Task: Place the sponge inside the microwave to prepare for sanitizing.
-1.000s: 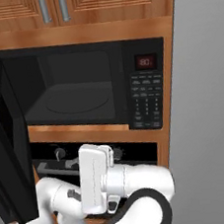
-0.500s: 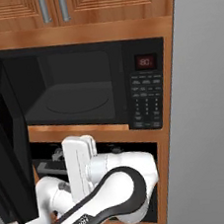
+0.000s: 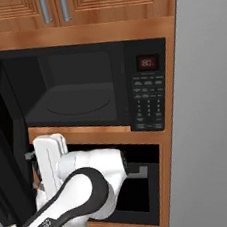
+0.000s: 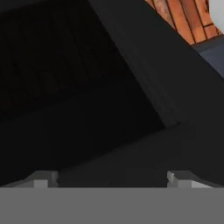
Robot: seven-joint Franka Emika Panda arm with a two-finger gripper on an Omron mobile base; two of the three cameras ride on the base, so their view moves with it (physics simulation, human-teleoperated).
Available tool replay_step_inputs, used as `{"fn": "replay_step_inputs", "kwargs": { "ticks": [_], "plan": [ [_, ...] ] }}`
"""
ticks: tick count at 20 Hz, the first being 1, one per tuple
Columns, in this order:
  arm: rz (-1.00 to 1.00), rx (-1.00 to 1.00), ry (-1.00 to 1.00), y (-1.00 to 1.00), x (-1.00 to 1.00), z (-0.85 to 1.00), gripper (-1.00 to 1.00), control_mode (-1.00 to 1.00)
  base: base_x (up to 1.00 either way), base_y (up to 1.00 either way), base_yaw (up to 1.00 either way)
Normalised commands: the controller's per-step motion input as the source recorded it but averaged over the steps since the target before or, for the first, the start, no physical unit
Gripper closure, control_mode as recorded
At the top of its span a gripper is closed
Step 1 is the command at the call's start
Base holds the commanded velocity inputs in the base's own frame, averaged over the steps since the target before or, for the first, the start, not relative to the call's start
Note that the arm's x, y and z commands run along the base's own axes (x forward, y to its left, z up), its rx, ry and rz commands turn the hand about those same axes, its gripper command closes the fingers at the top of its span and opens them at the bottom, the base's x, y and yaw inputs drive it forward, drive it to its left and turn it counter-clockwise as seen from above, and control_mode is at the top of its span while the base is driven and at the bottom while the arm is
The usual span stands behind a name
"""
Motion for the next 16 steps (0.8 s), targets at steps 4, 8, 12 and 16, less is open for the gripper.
{"fn": "replay_step_inputs", "kwargs": {
  "ticks": [4,8,12,16],
  "plan": [
    [-0.04,0.0,0.05,0.78,-0.23,-0.09,-1.0,-1.0,0.0,0.0,0.0],
    [0.0,0.0,0.07,0.77,-0.42,-0.13,-1.0,-1.0,0.0,0.0,0.0],
    [-0.06,0.0,0.11,0.98,-0.49,-0.26,-1.0,-1.0,0.0,0.0,0.0],
    [-0.19,0.0,0.11,1.0,-0.36,-0.61,-1.0,-1.0,0.0,0.0,0.0]
  ]
}}
